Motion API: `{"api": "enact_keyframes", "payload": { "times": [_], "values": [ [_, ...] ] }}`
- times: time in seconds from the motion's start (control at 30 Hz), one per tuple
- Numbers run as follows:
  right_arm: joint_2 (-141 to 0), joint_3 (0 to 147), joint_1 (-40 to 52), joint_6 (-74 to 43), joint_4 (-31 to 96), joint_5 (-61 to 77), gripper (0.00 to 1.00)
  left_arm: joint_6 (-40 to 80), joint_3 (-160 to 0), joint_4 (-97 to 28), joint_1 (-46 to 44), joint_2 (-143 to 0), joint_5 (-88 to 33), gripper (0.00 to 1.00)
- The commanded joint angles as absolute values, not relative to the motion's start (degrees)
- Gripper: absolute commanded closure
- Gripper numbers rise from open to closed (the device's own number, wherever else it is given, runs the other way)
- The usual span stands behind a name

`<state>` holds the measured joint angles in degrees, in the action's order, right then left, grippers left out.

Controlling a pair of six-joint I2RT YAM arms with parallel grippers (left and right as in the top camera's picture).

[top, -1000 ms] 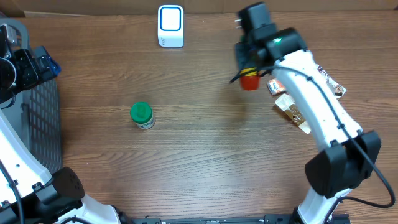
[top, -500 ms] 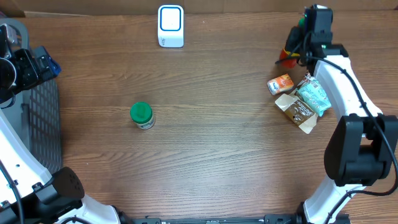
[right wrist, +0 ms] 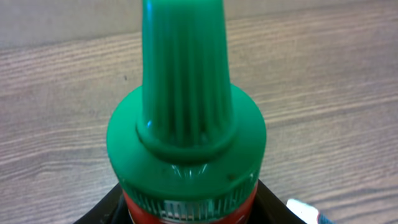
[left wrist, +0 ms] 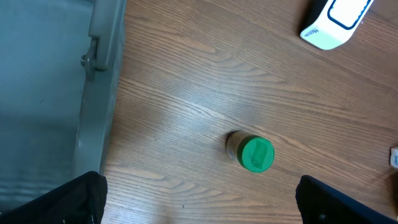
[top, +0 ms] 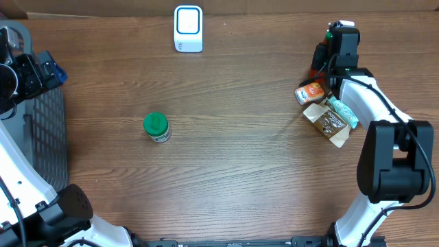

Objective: Scan the item barcode
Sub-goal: 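Carry the sauce bottle right and set it down near the packets, then release the bottle and move the right gripper over the green-capped jar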

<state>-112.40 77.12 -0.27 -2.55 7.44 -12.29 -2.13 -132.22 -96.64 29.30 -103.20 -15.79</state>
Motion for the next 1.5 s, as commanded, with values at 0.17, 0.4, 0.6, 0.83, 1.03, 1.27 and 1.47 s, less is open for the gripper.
{"api": "enact_keyframes", "payload": {
  "times": [0.17, 0.4, 0.6, 0.83, 1.03, 1.27, 1.47],
  "values": [
    [-116.4, 76.9, -0.1, -1.5, 5.7, -13.5, 0.69, -3.2, -132.0, -96.6, 29.2, -103.5, -15.9, 0.00],
    [-115.1, 76.9, -0.1, -1.4, 8.1, -13.2, 0.15, -3.2, -132.0, -96.6, 29.2, -103.5, -15.9, 0.00],
    [-106.6, 77.0, 0.0, -2.1, 15.0, -8.2, 0.00, -3.2, -132.0, -96.6, 29.2, -103.5, -15.9, 0.00],
    [-92.4, 77.0, 0.0, -2.1, 31.7, 3.5, 0.00, -3.2, -132.0, -96.6, 29.2, -103.5, -15.9, 0.01],
    [-89.0, 77.0, 0.1, -2.1, 37.9, 30.1, 0.00, -3.2, -132.0, -96.6, 29.2, -103.5, -15.9, 0.01],
    [-91.6, 76.9, 9.4, -8.4, 36.4, 34.5, 0.00, -3.2, -132.0, -96.6, 29.2, -103.5, -15.9, 0.01],
    [-95.0, 80.4, 25.0, -12.2, 34.1, 18.4, 0.00, -3.2, -132.0, -96.6, 29.2, -103.5, -15.9, 0.01]
  ]
}}
